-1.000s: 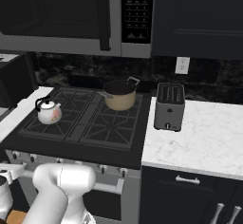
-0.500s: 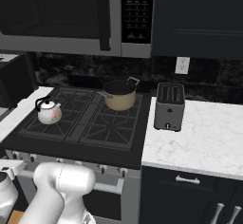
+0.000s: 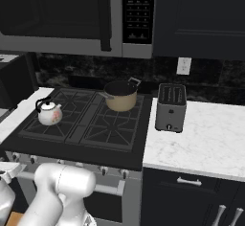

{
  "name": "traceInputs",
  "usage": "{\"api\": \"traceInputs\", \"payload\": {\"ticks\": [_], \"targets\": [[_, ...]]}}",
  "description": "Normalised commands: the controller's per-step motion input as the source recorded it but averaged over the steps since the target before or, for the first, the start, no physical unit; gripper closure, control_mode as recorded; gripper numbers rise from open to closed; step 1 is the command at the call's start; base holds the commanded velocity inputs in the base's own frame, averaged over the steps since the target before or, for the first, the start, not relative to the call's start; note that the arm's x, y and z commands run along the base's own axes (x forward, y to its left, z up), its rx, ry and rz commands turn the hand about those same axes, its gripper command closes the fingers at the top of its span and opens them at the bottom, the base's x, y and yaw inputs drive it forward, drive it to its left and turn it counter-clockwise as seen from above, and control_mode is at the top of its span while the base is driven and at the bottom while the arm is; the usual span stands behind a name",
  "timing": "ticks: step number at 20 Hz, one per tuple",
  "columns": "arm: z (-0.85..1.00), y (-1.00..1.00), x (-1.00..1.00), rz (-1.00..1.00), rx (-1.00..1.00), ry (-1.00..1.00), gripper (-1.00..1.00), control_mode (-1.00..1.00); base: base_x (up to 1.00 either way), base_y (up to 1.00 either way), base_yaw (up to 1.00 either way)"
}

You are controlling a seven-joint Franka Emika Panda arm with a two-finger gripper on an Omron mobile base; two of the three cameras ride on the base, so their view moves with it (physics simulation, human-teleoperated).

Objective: Pick the kettle from the counter and place it on a stove burner. Then turn the burner on.

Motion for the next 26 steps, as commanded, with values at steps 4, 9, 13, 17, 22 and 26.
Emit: {"api": "traceInputs", "payload": {"ticks": [4, 9, 13, 17, 22, 26], "targets": [[-0.15, 0.03, 0.14, 0.0, 0.0, -0.01, -1.0, -1.0, 0.0, 0.0, 0.0], [0.0, 0.0, 0.24, 0.0, 0.0, -0.02, -1.0, -1.0, 0.0, 0.0, 0.0], [0.0, 0.0, 0.33, 0.0, 0.0, 0.0, -1.0, -1.0, 0.0, 0.0, 0.0], [-0.3, 0.04, 0.1, 0.0, -0.05, 0.0, -1.0, -1.0, 0.0, 0.0, 0.0], [-0.08, 0.06, 0.04, 0.0, -0.01, 0.0, -1.0, -1.0, 0.0, 0.0, 0.0], [0.0, 0.0, 0.07, 0.0, 0.0, 0.0, -1.0, -1.0, 0.0, 0.0, 0.0]]}}
